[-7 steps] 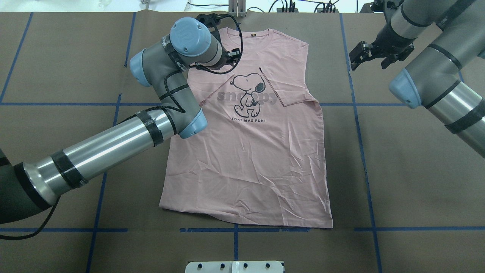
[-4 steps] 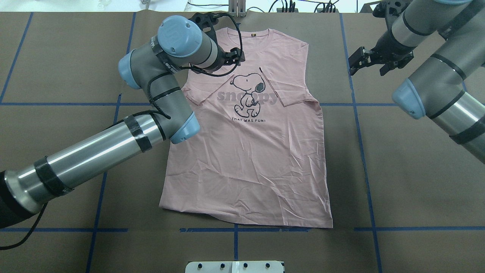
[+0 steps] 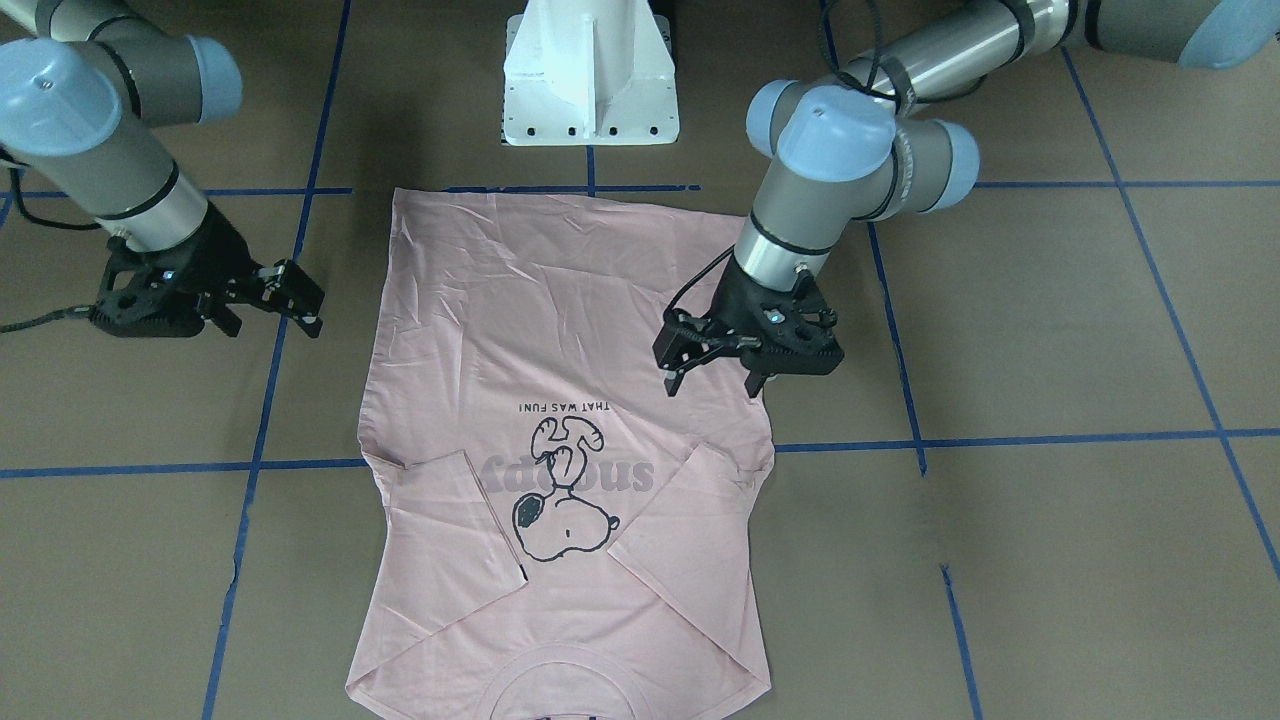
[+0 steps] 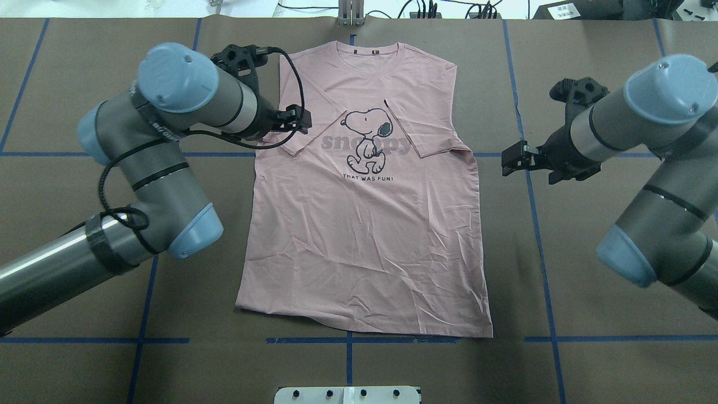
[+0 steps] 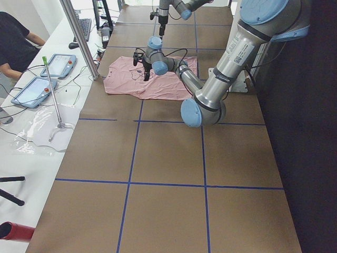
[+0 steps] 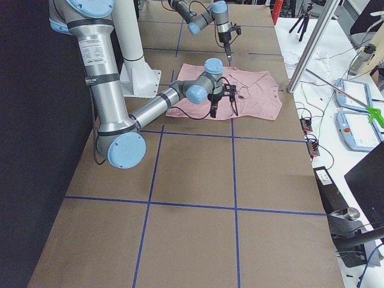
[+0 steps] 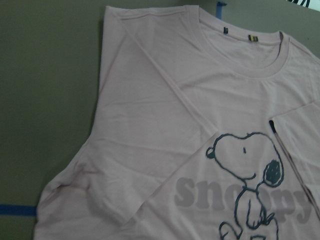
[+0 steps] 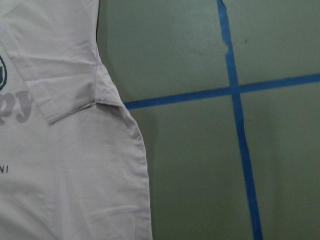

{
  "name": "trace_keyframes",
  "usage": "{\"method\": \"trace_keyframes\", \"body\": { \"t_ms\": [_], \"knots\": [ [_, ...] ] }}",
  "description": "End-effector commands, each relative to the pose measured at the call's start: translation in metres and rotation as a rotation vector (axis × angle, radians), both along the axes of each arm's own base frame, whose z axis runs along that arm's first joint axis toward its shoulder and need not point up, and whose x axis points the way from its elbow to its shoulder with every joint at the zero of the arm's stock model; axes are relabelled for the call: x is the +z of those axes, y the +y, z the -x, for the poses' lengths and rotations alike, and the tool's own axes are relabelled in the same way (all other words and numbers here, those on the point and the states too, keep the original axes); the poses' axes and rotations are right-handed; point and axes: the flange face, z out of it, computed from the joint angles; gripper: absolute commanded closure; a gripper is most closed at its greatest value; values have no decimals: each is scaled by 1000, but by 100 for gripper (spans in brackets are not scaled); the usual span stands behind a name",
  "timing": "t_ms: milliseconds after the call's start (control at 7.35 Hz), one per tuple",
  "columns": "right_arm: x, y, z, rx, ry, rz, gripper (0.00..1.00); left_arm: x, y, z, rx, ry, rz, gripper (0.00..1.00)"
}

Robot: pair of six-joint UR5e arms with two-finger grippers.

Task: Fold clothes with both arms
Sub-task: 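Release the sleeve with the left gripper while the right gripper moves to the hem corner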

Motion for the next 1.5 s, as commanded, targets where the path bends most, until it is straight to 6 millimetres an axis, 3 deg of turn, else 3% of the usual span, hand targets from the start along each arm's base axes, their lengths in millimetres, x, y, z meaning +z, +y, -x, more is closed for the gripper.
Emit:
{"method": "trace_keyframes", "body": {
  "t_ms": [0, 136, 272, 544, 681, 1361],
  "knots": [
    [-24, 78, 49, 81, -15, 48, 0, 12, 29, 36, 18, -1, -29, 0],
    [-21, 118, 91, 91, 11, 40, 0, 10, 31, 35, 20, 2, -27, 0],
    [-23, 148, 118, 103, 23, 12, 0, 8, 32, 35, 17, 8, -23, 0],
    [-10, 180, 136, 80, 54, 24, 0, 4, 36, 32, 15, 21, -11, 0],
    [13, 198, 137, 71, 100, 13, 0, 1, 40, 26, 27, 23, -11, 0],
    [22, 226, 145, 28, 117, 34, 0, 4, 44, 16, 35, 24, 2, 0]
  ]
}}
